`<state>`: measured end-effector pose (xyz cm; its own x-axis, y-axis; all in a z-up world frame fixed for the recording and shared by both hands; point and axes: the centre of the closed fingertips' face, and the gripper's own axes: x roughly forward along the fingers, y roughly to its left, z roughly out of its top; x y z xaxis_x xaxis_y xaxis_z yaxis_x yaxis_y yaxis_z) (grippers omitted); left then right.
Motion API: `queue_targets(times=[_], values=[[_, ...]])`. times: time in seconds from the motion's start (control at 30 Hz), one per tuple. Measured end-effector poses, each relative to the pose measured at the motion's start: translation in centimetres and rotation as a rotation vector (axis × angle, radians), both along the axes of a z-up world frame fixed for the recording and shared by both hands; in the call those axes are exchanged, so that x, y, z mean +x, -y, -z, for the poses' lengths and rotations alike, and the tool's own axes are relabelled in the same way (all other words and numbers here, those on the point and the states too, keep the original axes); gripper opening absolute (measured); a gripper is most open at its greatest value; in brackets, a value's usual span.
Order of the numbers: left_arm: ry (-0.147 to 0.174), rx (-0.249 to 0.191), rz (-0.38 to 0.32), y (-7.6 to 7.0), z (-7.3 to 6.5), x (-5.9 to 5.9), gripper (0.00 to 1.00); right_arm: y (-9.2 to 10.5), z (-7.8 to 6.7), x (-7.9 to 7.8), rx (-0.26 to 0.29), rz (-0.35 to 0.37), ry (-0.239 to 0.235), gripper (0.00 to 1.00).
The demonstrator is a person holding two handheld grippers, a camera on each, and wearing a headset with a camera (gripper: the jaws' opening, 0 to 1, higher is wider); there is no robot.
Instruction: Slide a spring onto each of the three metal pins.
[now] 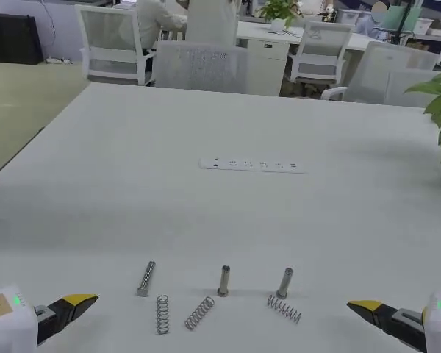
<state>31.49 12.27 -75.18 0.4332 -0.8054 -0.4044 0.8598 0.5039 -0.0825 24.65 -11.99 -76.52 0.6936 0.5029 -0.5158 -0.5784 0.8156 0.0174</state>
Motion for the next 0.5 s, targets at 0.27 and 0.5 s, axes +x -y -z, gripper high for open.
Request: queue_targets(times=[0.27, 0.5], values=[[-0.002, -0.003, -0.008, -0.10, -0.04, 0.03, 0.78, -0.03, 0.05, -0.03, -0.001, -0.003, -0.004, 0.82], [-0.001, -0.006, -0.015, -0.19, -0.19, 0.34, 0.77, -0.05, 0.03, 0.03, 0.001, -0.003, -0.002, 0.82]])
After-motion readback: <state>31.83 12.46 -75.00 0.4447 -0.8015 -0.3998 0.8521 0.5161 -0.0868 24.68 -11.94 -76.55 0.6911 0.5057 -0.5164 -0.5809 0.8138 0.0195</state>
